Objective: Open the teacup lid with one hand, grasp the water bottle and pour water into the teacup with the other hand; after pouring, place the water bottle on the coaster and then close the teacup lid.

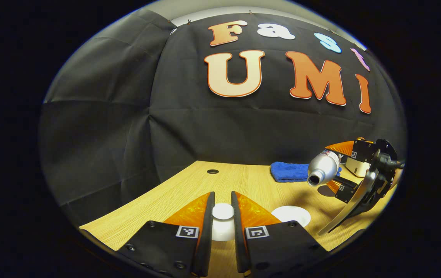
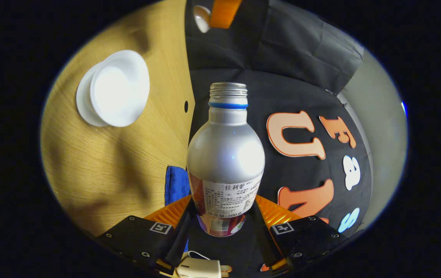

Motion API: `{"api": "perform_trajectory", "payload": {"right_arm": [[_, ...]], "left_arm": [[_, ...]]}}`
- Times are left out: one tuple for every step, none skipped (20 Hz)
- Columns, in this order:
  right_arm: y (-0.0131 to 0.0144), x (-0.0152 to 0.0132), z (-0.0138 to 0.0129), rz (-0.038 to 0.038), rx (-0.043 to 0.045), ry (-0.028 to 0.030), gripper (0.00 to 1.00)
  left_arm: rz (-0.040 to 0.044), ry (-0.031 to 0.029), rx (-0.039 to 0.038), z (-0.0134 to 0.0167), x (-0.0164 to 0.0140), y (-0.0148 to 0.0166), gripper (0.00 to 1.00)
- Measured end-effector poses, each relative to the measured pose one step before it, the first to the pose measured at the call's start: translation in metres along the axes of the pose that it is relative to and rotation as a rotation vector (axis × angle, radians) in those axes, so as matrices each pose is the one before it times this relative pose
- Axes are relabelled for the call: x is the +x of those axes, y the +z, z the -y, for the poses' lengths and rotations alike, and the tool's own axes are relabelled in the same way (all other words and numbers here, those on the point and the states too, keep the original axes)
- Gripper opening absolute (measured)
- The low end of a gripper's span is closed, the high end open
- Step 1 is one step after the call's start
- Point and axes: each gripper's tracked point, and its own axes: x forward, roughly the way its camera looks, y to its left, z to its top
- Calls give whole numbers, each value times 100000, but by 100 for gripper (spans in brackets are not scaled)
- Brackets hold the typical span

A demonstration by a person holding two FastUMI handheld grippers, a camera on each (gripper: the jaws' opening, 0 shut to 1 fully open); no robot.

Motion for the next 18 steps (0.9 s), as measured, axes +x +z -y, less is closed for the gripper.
{"api": "perform_trajectory", "payload": {"right_arm": [[-307,-67,430,-786,4979,-158,79],[-380,-285,698,-767,4610,-876,79],[-191,-218,599,-427,4165,-616,79],[15,12,985,606,4563,-2142,79],[-359,-129,892,-53,4832,-1473,79],[-51,-29,504,-62,5205,-402,79],[-414,-48,371,-1077,5028,-821,79],[-441,86,547,-891,4715,-193,79],[-316,-21,539,-977,4466,372,79],[-348,134,14,-595,4938,2242,79],[-331,430,167,-1158,5407,1202,79],[-394,35,322,-1057,5674,935,79],[-560,-322,125,-1085,5512,834,79],[-381,-34,138,-855,5365,676,79],[-360,79,281,-916,5363,591,79],[-477,212,118,-928,5806,1235,79],[-364,199,-17,-328,5356,959,79],[-470,228,227,-905,5256,680,79]], "left_arm": [[145,-95,308,264,-28,171,30],[243,-392,79,303,7,289,30],[190,-509,-28,319,118,3,30],[72,-379,-155,264,70,61,30],[99,-487,-416,372,74,170,30],[-112,-579,-405,391,127,78,30],[80,-447,-92,271,35,159,30],[225,-371,73,375,33,147,30],[89,-467,185,320,91,87,30],[305,-420,43,374,93,188,30],[121,-683,167,399,18,248,30],[122,-99,64,308,190,27,30],[-16,-677,-6,377,-18,-22,30],[-107,-330,-41,319,76,4,30],[-165,-517,158,299,196,58,30],[-311,-3,308,149,137,-71,30],[-280,-67,229,248,35,-163,30],[-542,-381,-206,231,120,-209,30]]}}
